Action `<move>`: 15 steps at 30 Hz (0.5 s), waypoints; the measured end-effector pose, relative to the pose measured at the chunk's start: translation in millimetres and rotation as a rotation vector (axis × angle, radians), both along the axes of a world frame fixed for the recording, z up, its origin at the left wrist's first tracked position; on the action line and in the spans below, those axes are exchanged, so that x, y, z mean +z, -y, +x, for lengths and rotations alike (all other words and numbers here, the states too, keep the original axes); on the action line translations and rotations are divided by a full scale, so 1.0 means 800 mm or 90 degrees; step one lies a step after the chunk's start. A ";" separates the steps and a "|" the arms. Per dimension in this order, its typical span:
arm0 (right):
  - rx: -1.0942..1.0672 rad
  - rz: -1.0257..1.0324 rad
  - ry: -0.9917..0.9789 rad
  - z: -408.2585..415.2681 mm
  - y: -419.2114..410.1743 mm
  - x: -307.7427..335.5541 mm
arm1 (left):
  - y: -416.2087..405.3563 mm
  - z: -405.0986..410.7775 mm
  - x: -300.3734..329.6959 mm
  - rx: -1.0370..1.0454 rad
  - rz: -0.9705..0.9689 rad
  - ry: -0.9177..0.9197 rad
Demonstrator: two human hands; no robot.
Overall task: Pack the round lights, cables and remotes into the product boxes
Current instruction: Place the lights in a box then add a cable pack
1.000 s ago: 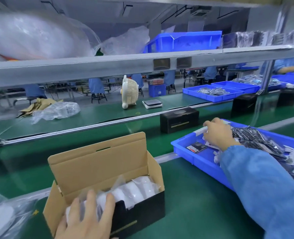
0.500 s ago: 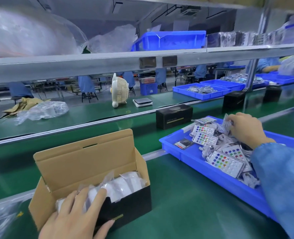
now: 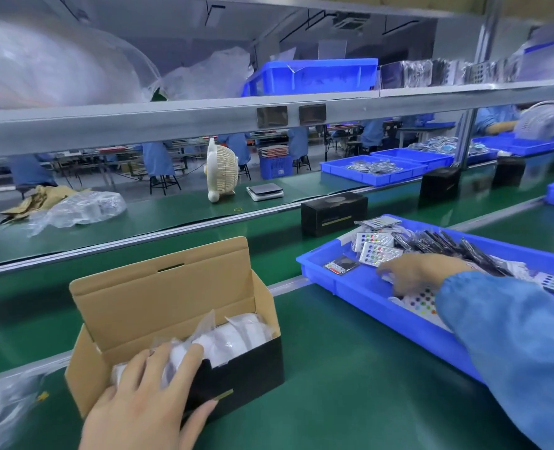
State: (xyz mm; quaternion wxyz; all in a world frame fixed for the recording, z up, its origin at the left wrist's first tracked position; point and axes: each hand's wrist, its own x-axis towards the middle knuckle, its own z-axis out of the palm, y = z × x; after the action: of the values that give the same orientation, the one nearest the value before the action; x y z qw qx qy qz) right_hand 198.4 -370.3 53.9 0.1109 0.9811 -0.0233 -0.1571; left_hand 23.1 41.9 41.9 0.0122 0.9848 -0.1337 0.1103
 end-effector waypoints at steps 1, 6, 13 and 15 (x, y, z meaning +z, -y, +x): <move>-0.006 -0.015 0.007 -0.007 0.012 0.006 | 0.002 0.001 -0.007 0.001 -0.013 0.036; 0.031 -0.028 0.042 -0.067 0.083 -0.007 | 0.005 0.007 -0.007 -0.021 -0.029 0.078; 0.059 0.118 0.249 -0.076 0.101 -0.018 | 0.003 0.017 -0.027 -0.005 -0.008 0.148; 0.035 0.289 0.404 -0.077 0.104 -0.011 | 0.004 0.018 -0.027 -0.010 -0.017 0.159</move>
State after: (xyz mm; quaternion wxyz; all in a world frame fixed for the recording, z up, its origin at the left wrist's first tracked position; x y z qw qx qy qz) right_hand 136.9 -453.5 45.3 -0.1178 0.9807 0.0052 0.1562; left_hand 37.3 38.3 20.0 0.0092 0.9620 -0.1402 0.2340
